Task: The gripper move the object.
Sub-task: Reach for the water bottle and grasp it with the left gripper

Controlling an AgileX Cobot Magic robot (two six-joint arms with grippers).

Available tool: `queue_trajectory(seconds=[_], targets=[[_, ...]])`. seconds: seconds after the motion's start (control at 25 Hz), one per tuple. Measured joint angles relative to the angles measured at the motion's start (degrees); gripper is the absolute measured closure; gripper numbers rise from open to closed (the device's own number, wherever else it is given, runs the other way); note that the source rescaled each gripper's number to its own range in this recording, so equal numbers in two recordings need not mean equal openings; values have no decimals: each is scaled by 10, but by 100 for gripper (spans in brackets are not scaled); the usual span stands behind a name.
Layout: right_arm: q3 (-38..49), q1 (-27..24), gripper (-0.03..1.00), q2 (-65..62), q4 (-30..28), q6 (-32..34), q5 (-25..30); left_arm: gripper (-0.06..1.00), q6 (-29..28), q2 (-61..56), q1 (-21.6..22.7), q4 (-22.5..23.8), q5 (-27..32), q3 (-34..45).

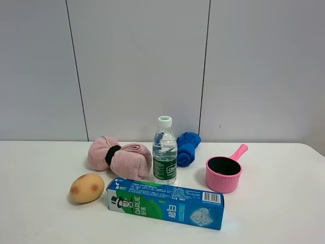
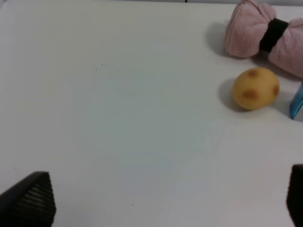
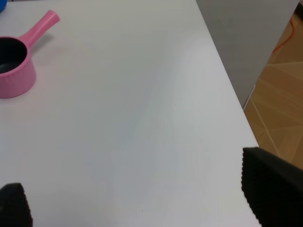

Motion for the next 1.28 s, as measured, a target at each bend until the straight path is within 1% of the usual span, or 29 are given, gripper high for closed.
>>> queue_trajectory(seconds=[1.28], targets=[[0, 0, -3, 0, 0, 0, 0, -6, 0, 0, 0, 0, 0, 0]])
